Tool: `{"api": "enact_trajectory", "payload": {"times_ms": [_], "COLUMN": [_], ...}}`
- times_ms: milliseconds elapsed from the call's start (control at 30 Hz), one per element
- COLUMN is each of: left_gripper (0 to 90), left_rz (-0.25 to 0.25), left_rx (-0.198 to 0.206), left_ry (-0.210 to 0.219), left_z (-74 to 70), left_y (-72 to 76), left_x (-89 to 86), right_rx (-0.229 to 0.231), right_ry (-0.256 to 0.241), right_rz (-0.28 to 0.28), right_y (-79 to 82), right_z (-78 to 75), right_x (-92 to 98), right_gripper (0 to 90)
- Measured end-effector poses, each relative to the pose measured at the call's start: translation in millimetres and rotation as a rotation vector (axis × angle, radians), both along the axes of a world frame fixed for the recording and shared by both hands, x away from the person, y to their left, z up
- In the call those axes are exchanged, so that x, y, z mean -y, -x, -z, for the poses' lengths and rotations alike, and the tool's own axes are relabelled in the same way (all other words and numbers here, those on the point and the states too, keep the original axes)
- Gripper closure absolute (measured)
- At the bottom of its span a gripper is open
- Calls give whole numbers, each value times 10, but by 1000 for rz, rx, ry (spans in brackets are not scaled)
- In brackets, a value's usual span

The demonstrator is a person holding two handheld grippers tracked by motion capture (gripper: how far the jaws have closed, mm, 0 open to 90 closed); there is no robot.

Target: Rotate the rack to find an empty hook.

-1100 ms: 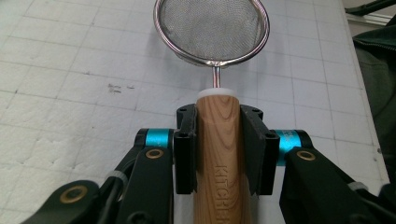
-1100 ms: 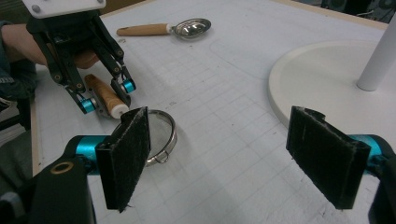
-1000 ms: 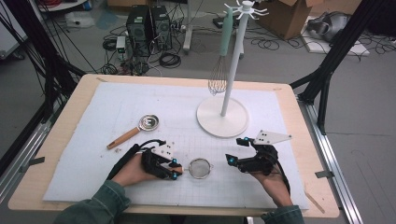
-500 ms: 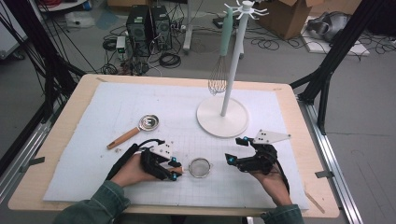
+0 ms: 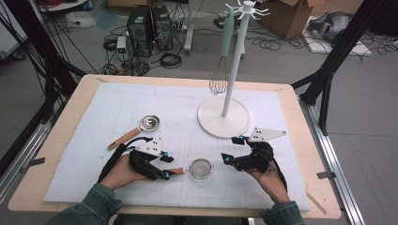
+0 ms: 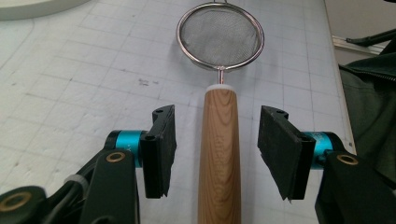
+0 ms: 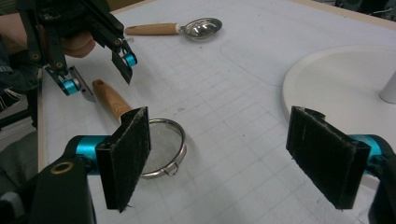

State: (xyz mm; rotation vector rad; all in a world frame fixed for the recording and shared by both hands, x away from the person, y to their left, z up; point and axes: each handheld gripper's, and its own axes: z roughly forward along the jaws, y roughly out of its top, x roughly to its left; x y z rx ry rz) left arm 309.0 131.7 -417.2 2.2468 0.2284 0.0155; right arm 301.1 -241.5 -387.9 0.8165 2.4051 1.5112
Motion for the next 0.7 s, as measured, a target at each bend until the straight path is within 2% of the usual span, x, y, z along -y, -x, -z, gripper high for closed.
{"api": "enact_trajectory", "payload": {"times_ms": [200,467,700], "left_gripper": [438,421,420], "left_rz": [-36,-67,-93], "left_rx": [2,6,8], "left_ry": [31,49,57], "left_z": [-16,-28,-23], "left_y": [3,36,53], "left_x": [-151,-302,-406], "right_rx": [-2,-2,-8], "right_ry": [6,23,23], "right_rz": [-21,-61,-66], "right_y": [-32,-60,-53], "right_z": [-43,-48,-52], "right_x": [-68,-181,-197], "right_gripper": [212,212,212]}}
